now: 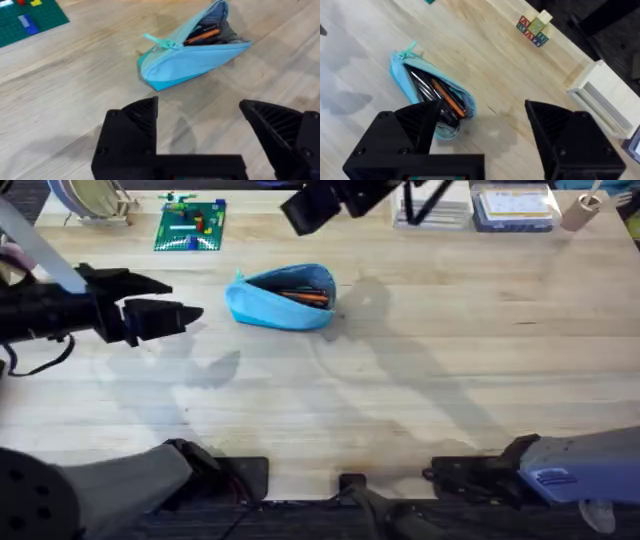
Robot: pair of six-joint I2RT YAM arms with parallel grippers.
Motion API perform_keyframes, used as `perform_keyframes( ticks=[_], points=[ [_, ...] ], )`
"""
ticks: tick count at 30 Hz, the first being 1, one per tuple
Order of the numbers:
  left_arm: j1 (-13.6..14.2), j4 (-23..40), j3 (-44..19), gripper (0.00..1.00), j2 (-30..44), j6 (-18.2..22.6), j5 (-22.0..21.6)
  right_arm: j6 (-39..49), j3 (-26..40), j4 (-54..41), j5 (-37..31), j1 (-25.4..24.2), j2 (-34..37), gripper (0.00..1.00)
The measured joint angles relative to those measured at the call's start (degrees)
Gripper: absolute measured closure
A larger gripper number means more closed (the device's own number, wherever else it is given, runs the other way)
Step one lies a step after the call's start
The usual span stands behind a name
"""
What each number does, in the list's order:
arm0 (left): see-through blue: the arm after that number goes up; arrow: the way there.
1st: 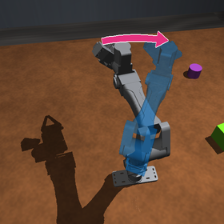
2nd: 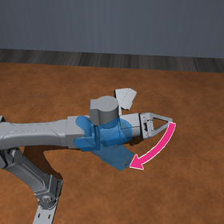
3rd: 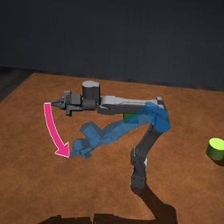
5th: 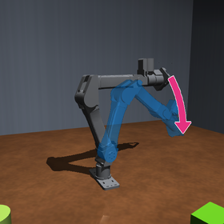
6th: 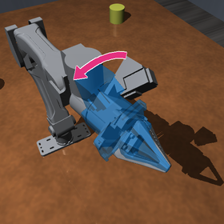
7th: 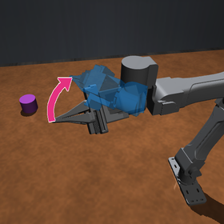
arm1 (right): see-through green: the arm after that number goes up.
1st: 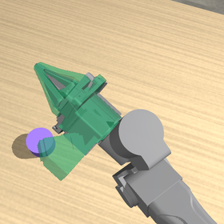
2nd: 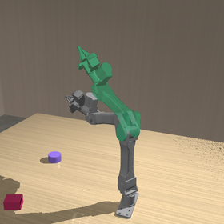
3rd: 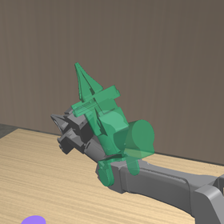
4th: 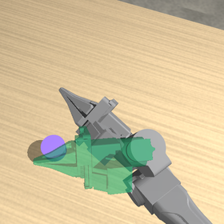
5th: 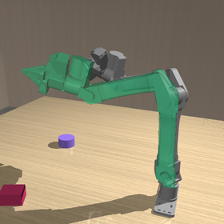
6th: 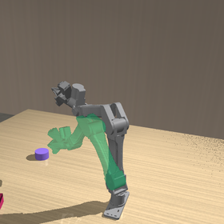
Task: Unzip the bag, pick up the pens from the table one at a time and place them inside, then zip the bag closed.
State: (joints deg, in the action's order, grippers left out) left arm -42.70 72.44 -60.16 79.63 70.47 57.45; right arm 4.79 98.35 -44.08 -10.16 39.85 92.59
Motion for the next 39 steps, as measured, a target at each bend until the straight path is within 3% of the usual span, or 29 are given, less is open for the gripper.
perform_keyframes(
  ticks=[5, 10, 23, 31, 39],
  points=[
    [-3.52, -0.78, 0.00, 0.010, 0.30, 3.26, -0.04, -0.10, 6.64, -3.99, -0.14, 2.44, 5.13, 0.005],
    [-5.77, -6.18, 0.00, 0.007, 0.29, 5.05, -0.04, -0.10, 11.71, -4.19, -0.13, 5.39, 11.03, 0.005],
    [-5.77, -11.23, 0.00, 0.008, 0.29, 5.71, -0.04, -4.76, 12.19, -1.17, 0.08, 6.84, 14.31, 0.005],
    [-5.77, -12.32, 0.00, 0.007, 0.30, 6.02, -0.02, -6.64, 12.41, 3.00, 5.15, 6.84, 14.41, 0.006],
    [-5.77, -12.28, 0.00, 0.007, 0.31, 9.09, -0.02, -7.52, 12.50, 6.20, 8.86, 6.84, 16.67, 0.006]
  ],
)
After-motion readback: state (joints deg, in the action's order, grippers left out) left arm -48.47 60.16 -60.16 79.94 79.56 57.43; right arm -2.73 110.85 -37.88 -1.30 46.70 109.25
